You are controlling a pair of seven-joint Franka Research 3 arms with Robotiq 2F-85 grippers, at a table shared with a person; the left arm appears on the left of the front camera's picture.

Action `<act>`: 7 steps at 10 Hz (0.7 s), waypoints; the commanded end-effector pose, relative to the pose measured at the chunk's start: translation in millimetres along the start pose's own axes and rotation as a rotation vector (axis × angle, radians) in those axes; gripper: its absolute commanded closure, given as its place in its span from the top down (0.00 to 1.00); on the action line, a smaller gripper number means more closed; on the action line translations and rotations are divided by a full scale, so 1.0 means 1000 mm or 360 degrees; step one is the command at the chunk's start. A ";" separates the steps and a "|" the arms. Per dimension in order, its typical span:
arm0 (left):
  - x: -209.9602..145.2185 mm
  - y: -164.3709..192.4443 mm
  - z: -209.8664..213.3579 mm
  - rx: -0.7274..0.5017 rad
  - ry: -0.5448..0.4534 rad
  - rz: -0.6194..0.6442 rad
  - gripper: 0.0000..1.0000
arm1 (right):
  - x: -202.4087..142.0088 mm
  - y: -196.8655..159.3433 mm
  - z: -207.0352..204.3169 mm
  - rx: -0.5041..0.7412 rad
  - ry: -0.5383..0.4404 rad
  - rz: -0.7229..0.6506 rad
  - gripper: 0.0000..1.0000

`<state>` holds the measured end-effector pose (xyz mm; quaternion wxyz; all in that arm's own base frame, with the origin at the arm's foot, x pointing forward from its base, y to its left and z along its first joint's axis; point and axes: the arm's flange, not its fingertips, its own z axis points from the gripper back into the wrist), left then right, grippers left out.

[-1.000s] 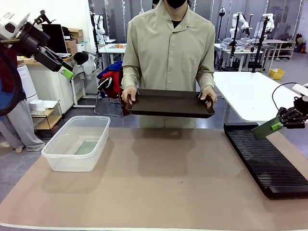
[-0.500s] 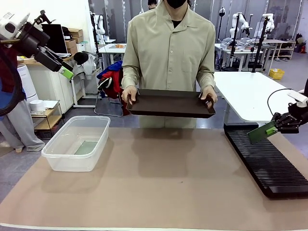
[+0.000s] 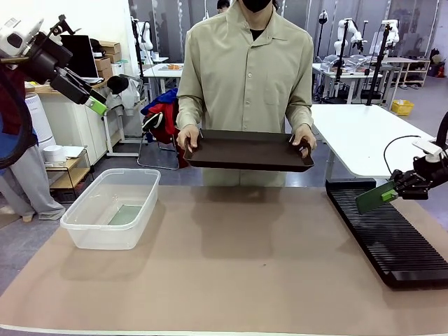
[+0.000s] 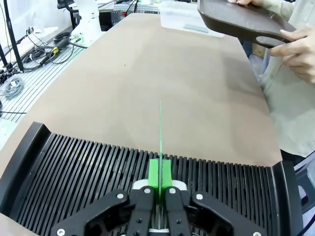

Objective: Sort PCBs into racks and boxes based on the side picked up.
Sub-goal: If the short side of the Blank PCB is picked up, insert it into the PCB Rack ; if the long side is picked up, place it in the Organizing box.

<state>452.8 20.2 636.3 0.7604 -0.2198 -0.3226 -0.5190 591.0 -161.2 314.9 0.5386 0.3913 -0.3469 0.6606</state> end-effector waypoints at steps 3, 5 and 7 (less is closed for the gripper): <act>-0.002 -0.001 -0.001 -0.0012 0.0003 -0.0019 1.00 | -0.008 -0.002 -0.006 -0.0120 -0.0103 0.0026 0.02; -0.002 -0.001 -0.001 -0.0012 0.0003 -0.0019 1.00 | -0.015 -0.008 -0.001 -0.0174 -0.0102 0.0014 0.02; -0.002 -0.001 -0.001 -0.0012 0.0003 -0.0019 1.00 | -0.023 -0.012 0.002 -0.0155 -0.0073 -0.0030 0.02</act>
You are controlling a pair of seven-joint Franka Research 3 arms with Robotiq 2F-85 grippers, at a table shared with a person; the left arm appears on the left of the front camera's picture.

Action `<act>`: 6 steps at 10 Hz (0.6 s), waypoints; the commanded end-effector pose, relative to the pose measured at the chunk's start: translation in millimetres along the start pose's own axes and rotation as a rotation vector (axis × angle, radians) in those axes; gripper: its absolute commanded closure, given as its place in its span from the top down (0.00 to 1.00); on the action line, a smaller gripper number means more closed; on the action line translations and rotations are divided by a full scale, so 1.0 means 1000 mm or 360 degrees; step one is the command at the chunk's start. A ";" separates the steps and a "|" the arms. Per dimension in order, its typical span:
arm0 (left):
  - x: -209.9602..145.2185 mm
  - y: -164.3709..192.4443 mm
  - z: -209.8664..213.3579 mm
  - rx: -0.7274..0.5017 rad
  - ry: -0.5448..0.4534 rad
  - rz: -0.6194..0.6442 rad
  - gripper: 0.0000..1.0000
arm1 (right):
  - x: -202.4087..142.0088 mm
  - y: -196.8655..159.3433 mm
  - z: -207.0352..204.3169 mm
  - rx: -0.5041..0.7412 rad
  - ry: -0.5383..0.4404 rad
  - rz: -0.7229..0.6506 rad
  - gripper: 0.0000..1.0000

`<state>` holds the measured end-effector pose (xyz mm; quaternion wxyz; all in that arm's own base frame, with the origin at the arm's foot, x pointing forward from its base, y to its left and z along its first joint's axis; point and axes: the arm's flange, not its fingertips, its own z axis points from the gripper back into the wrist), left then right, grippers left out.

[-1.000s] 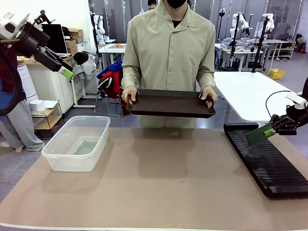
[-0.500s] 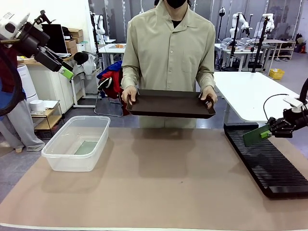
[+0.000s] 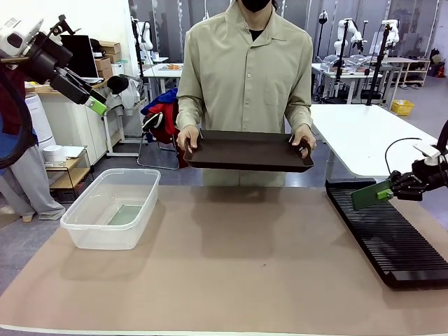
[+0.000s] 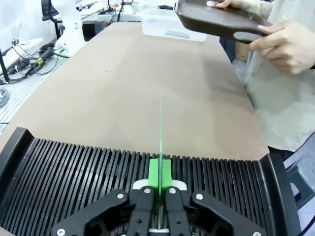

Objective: Sort PCBs into racks and boxes based on the side picked up.
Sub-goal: If the short side of the Blank PCB is picked up, insert it into the PCB Rack ; if the long side is picked up, place it in the Organizing box.

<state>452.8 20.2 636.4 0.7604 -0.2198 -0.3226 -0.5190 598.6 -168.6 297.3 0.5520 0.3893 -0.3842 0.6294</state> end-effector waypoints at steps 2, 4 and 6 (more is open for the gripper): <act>-0.002 -0.001 -0.001 -0.0012 0.0003 -0.0019 1.00 | -0.009 -0.010 0.003 -0.0015 0.0025 -0.0012 0.02; -0.002 -0.001 -0.001 -0.0012 0.0003 -0.0019 1.00 | -0.015 -0.011 0.004 0.0008 0.0027 -0.0029 0.02; -0.002 -0.001 -0.001 -0.0012 0.0003 -0.0019 1.00 | -0.021 -0.013 0.004 0.0006 0.0032 -0.0051 0.02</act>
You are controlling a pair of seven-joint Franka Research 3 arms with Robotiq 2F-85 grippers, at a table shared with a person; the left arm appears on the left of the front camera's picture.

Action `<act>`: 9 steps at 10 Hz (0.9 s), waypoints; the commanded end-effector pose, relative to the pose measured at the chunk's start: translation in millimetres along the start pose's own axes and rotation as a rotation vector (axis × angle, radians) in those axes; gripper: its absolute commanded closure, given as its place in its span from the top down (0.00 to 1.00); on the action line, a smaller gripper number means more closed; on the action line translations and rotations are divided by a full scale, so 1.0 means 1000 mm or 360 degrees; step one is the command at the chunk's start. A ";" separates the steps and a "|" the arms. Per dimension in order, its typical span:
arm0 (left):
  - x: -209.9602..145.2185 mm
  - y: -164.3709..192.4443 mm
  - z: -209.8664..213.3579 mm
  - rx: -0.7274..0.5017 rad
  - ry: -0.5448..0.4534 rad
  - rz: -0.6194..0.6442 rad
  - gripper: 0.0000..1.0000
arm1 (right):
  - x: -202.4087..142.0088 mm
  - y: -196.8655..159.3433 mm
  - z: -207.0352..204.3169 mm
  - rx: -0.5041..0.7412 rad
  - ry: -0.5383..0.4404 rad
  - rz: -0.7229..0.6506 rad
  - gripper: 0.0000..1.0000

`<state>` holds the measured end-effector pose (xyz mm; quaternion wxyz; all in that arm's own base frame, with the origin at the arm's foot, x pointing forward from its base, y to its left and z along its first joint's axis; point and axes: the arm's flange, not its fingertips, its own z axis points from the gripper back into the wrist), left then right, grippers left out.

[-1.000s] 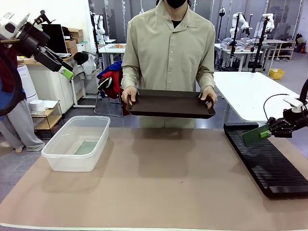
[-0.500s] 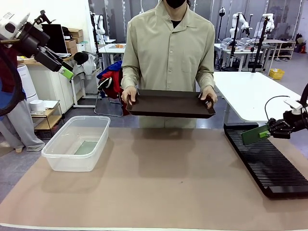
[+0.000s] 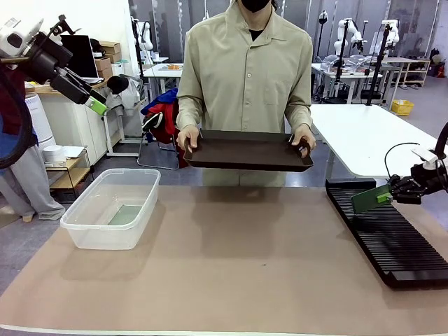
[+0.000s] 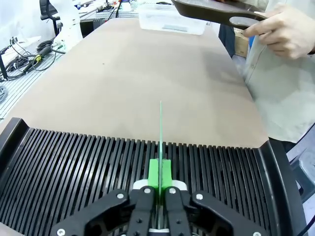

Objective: Sort PCBs into racks and boxes based on the side picked up.
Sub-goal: If the short side of the Blank PCB is picked up, insert it into the PCB Rack ; if the long side is picked up, place it in the Organizing box.

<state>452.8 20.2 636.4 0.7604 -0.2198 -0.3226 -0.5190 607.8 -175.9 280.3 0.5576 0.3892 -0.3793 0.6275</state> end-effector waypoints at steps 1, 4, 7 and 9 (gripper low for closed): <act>-0.002 -0.001 -0.001 -0.0012 0.0003 -0.0019 1.00 | -0.004 -0.006 0.003 0.0007 0.0019 -0.0044 0.02; -0.002 -0.001 -0.001 -0.0012 0.0003 -0.0019 1.00 | -0.013 -0.008 0.001 -0.0003 0.0025 -0.0071 0.02; -0.002 -0.001 -0.001 -0.0012 0.0003 -0.0019 1.00 | -0.019 -0.014 0.003 -0.0048 -0.0058 -0.0071 0.02; -0.002 -0.001 -0.001 -0.0012 0.0003 -0.0019 1.00 | -0.019 -0.016 0.003 -0.0049 -0.0076 -0.0073 0.02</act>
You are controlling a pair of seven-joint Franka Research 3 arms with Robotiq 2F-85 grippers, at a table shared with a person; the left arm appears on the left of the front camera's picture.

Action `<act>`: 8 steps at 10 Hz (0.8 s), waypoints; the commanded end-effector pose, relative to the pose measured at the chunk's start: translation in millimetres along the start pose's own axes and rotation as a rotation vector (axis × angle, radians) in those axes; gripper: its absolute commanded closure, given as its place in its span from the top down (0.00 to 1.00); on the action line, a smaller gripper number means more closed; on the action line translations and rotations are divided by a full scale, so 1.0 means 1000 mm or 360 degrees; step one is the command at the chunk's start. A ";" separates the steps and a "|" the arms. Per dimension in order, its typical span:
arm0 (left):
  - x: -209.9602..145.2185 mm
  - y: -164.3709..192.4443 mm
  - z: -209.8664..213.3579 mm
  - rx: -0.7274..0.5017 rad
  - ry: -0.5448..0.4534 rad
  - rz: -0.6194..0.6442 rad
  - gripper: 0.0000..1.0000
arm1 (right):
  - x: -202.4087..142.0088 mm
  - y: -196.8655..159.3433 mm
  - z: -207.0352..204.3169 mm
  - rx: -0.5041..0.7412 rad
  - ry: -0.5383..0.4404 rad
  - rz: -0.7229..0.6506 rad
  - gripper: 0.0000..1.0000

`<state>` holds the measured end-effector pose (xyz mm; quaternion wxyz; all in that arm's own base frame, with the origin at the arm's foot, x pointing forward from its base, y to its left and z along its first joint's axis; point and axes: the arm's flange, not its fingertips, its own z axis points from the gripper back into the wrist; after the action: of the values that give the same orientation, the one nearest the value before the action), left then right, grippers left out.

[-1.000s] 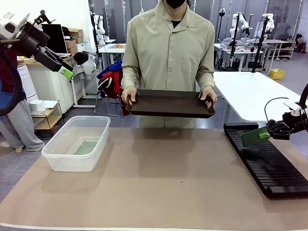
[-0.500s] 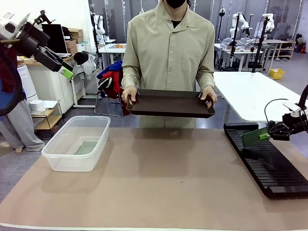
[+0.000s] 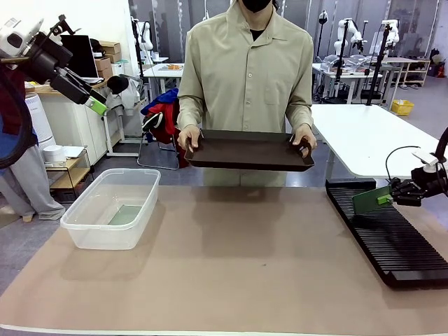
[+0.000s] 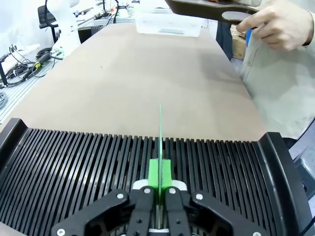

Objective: Sort PCBs into racks and boxes based on the side picked up.
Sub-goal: If the short side of the Blank PCB is picked up, insert it into the PCB Rack ; if the long side is picked up, place it in the Organizing box.

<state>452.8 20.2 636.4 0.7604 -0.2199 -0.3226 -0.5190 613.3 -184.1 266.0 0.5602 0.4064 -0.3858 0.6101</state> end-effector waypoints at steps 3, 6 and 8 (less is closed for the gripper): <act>-0.002 -0.001 -0.001 -0.0012 0.0003 -0.0019 1.00 | -0.006 -0.014 0.002 -0.0043 -0.0024 -0.0041 0.02; -0.002 -0.001 -0.001 -0.0012 0.0003 -0.0019 1.00 | -0.011 -0.013 0.003 0.0003 0.0063 -0.0087 0.02; -0.002 -0.001 -0.001 -0.0012 0.0003 -0.0019 1.00 | -0.003 -0.002 0.001 0.0008 -0.0016 -0.0030 0.02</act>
<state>452.8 20.2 636.3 0.7604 -0.2199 -0.3226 -0.5190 615.5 -185.7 263.3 0.5647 0.4187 -0.3800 0.6011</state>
